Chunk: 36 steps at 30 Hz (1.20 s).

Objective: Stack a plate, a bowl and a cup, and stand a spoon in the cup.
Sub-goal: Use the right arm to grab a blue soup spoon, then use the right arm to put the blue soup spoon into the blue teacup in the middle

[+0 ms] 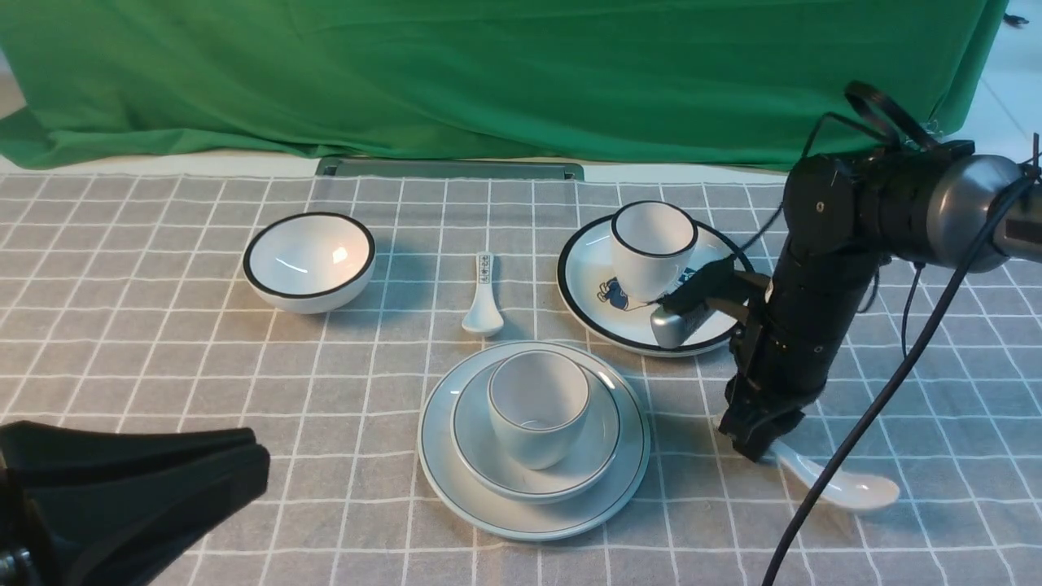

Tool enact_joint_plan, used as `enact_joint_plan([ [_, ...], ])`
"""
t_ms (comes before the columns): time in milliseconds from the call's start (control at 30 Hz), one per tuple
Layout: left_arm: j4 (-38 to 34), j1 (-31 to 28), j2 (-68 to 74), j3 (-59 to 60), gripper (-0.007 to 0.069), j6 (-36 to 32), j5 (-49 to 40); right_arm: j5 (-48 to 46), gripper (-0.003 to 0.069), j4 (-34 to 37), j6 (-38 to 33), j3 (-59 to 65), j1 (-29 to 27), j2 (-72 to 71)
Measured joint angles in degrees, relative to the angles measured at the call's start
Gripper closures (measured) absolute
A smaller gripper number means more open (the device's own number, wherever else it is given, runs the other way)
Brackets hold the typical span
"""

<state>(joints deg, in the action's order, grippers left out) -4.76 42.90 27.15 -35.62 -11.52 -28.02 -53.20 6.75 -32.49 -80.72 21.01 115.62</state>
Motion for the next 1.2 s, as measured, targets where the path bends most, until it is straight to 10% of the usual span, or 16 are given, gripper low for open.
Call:
enact_joint_plan([
  [167,0.5,0.0,0.0,0.0,0.0615,0.0,-0.4,8.2,0.0488,1.1,8.0,5.8,5.9,-15.3],
  [367,1.5,0.0,0.0,0.0,0.0615,0.0,0.2,59.8,0.0488,8.8,11.6,22.8,21.3,-27.2],
  [600,1.7,0.0,0.0,0.0,0.0615,0.0,0.1,88.4,0.0488,9.2,13.8,27.4,28.6,-23.1],
  [1200,2.8,0.0,0.0,0.0,0.0615,-0.1,-0.4,96.9,0.0463,8.5,18.8,27.9,26.1,-10.9],
])
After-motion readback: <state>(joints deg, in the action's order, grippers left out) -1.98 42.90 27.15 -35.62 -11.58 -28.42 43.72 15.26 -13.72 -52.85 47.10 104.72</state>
